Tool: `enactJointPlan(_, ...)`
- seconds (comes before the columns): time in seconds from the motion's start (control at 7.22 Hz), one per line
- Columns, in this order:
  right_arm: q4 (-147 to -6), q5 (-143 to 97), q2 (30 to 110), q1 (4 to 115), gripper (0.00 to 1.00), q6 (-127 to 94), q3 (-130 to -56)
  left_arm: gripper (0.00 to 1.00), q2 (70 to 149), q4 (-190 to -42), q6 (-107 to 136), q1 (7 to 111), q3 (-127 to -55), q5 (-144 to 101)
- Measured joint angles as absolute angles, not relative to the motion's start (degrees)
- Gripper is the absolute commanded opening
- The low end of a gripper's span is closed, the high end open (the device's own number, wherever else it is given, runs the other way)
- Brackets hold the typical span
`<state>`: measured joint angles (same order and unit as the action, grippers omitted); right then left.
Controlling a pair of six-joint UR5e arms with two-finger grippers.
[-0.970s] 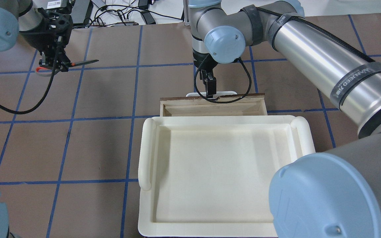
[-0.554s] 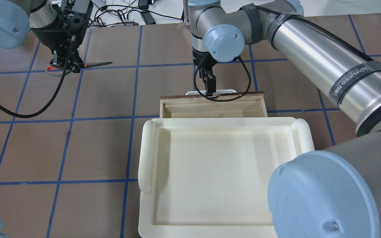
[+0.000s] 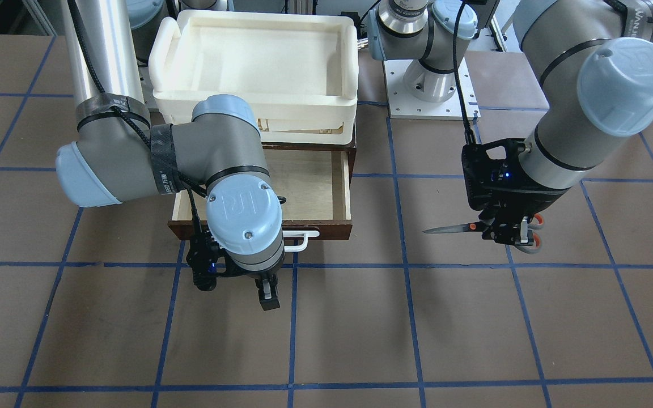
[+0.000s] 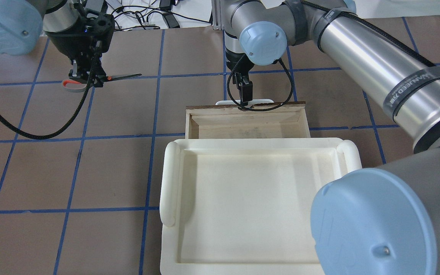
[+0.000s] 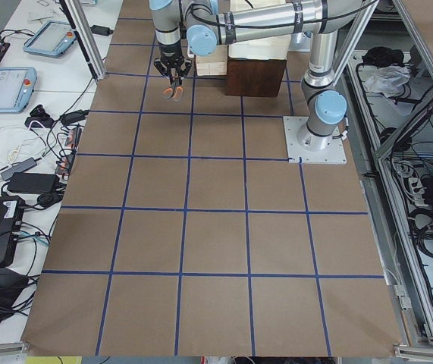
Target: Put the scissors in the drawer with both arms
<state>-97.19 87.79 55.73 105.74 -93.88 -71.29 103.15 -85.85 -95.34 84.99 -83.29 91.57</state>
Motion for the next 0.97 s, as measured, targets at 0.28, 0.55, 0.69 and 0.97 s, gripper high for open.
enactJointPlan(0.28, -97.26, 87.80, 55.36, 105.50, 1.00, -93.12, -71.21, 0.03, 102.01, -86.95, -91.03, 86.96, -83.28, 91.56)
enactJointPlan(0.55, -97.29, 87.86, 55.35, 104.96, 1.00, -92.36, -71.20, 0.03, 100.22, -89.34, -88.62, 88.34, -83.35, 91.54)
enactJointPlan(0.69, -97.30, 87.86, 55.34, 104.79, 1.00, -92.00, -71.19, 0.03, 99.00, -91.00, -87.55, 88.53, -83.36, 91.58)
enactJointPlan(0.97, -97.29, 87.81, 55.30, 104.70, 1.00, -91.79, -71.16, 0.03, 96.69, -93.43, -84.61, 89.75, -83.65, 91.75)
